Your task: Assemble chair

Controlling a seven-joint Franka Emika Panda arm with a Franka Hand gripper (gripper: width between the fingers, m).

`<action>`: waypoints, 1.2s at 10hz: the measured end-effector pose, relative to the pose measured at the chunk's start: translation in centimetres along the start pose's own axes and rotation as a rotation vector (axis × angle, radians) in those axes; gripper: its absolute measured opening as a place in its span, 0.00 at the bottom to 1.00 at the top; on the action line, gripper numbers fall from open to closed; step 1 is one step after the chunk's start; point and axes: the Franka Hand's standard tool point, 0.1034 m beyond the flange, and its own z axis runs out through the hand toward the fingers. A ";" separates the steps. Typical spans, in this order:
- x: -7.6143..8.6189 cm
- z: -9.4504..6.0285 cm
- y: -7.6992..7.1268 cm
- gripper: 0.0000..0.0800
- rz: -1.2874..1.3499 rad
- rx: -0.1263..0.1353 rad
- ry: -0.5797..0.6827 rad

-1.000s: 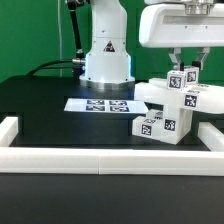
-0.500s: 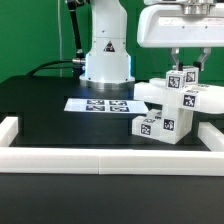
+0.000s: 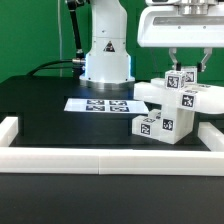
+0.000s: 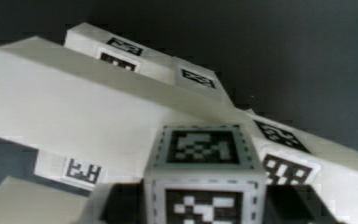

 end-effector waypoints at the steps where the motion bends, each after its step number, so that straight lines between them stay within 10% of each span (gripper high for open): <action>1: 0.0 0.0 0.0 0.36 0.093 0.000 0.000; 12: 0.0 0.1 -0.1 0.36 0.871 0.021 -0.020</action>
Offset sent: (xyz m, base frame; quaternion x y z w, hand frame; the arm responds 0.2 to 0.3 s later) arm -0.0007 -0.0026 -0.0057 -0.0077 -0.0080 0.2845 0.9586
